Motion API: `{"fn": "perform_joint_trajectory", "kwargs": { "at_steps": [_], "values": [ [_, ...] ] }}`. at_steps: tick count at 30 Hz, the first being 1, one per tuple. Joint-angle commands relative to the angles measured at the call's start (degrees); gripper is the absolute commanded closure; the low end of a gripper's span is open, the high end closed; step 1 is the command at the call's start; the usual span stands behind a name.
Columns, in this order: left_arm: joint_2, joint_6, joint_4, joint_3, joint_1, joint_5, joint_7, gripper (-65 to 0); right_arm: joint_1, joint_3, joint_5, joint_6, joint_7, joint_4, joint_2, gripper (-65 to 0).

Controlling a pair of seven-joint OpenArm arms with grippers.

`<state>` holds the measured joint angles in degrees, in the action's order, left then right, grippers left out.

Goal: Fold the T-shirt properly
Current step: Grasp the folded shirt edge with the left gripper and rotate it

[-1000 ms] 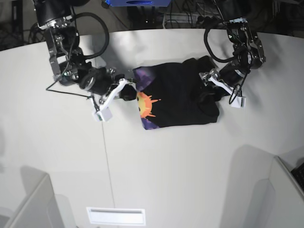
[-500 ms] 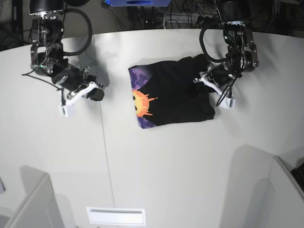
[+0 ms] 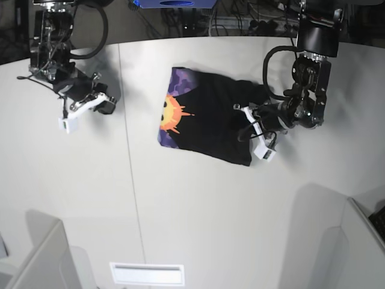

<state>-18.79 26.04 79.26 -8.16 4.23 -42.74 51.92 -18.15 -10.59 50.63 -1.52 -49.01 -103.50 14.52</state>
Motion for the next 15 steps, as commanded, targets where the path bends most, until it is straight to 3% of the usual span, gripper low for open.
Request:
{"fn": "perform_joint_trajectory", "kwargs": {
  "at_steps": [1, 10, 15],
  "values": [
    [-1.13, -0.06, 0.52, -0.67, 1.18, 0.50, 0.96, 0.0, -0.44, -0.97, 0.58, 0.51, 0.97, -0.98, 0.64, 0.0],
    [-5.87, 0.20, 0.52, -16.67, 8.39, 0.50, 0.96, 0.0, -3.43, -1.23, 0.49, 0.51, 1.15, -0.98, 0.64, 0.0],
    [-7.46, 0.20, 0.69, -25.11, 13.22, 0.50, 0.87, 0.0, -5.63, -1.23, 0.40, 0.42, 6.24, -0.98, 0.64, 0.0]
  ]
}}
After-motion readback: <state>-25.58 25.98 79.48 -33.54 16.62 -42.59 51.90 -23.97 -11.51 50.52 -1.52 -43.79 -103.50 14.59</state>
